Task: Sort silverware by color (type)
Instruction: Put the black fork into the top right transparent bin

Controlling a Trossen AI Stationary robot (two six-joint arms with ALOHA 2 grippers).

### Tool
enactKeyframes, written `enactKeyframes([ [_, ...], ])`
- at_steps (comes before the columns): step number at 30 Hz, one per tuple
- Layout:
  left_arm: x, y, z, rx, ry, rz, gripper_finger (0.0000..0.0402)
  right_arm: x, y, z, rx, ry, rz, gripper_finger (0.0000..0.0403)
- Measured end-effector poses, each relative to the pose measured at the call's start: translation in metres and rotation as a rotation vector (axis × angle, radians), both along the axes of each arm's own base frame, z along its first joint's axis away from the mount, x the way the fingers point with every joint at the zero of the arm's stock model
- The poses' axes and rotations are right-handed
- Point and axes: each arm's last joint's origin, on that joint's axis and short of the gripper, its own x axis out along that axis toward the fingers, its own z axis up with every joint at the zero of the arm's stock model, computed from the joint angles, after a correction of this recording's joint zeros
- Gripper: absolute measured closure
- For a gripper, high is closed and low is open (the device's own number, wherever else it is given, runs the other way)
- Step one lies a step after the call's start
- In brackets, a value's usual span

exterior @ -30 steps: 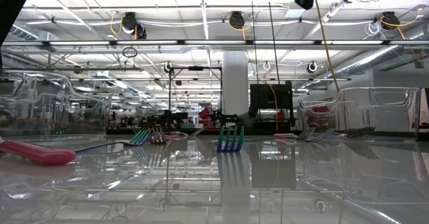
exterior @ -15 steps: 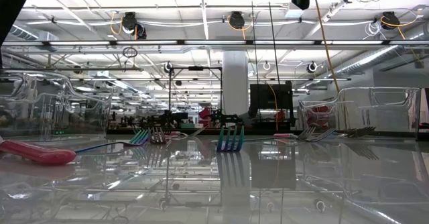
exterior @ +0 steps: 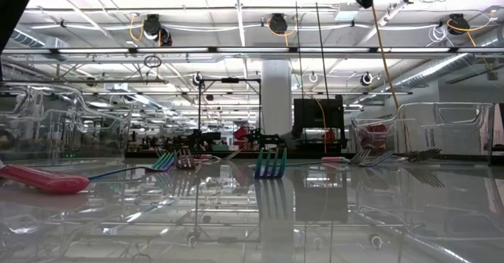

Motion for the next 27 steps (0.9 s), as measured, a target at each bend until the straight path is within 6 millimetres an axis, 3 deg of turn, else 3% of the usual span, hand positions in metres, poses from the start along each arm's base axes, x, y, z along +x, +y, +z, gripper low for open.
enactKeyframes([
  [6,-0.02,0.011,0.031,0.032,-0.195,0.072,0.0216,-0.019,0.0,0.01,-0.017,-0.054,-0.06,0.0402],
  [15,-0.038,0.028,0.072,0.112,-0.508,0.16,0.0213,-0.045,0.003,0.033,-0.076,-0.225,-0.207,0.0402],
  [27,-0.038,0.032,0.113,0.202,-0.91,0.161,0.0213,-0.054,0.004,0.07,-0.19,-0.577,-0.288,0.0402],
])
